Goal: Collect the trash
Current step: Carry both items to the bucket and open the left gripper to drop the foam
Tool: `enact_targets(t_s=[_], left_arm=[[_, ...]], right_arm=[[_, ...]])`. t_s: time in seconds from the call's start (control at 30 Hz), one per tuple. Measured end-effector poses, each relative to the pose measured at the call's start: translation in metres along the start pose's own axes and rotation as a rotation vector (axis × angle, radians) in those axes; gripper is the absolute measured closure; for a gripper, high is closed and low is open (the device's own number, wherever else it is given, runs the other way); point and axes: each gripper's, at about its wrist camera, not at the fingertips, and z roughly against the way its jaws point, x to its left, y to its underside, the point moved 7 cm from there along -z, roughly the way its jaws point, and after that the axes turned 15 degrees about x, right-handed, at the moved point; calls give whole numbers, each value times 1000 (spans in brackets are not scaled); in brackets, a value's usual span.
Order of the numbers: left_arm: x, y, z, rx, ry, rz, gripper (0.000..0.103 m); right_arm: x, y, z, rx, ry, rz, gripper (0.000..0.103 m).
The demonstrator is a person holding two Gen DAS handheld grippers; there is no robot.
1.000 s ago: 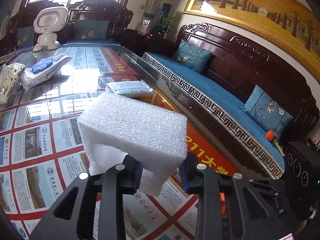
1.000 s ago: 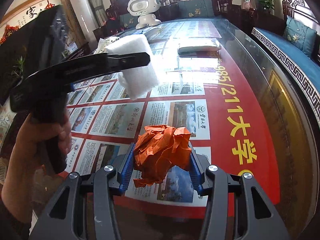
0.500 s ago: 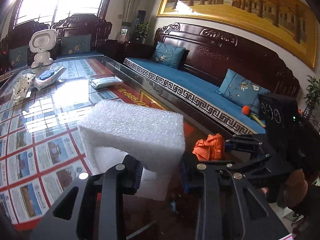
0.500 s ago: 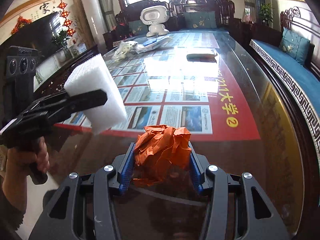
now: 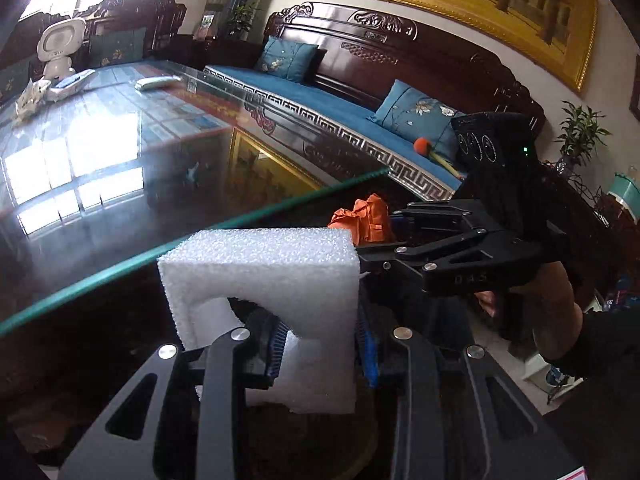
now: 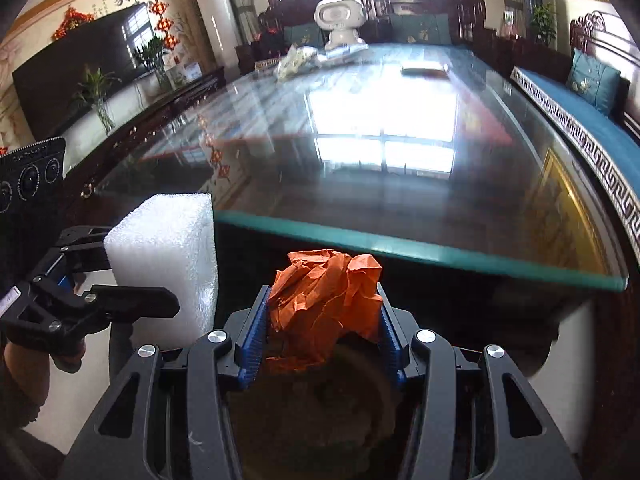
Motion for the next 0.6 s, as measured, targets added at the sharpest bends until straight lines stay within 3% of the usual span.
enact_targets(t_s=[0.2, 0.3, 0.47, 0.53, 0.6], left_arm=[[-6, 59, -43, 96, 46, 97, 72], [-7, 76, -62, 148, 43, 113, 72], [-9, 89, -88, 205, 120, 154, 73], [-6, 94, -99, 235, 127, 168, 69], [-1, 100, -107, 257, 121, 183, 49]], right_arm=[[2, 70, -32, 84, -53, -97, 55], [5, 82, -37, 86, -55, -116, 55], [4, 88, -41, 100, -38, -123, 55], [2, 87, -45, 115, -35, -124, 55], [-1, 82, -47, 124, -30, -122, 55]])
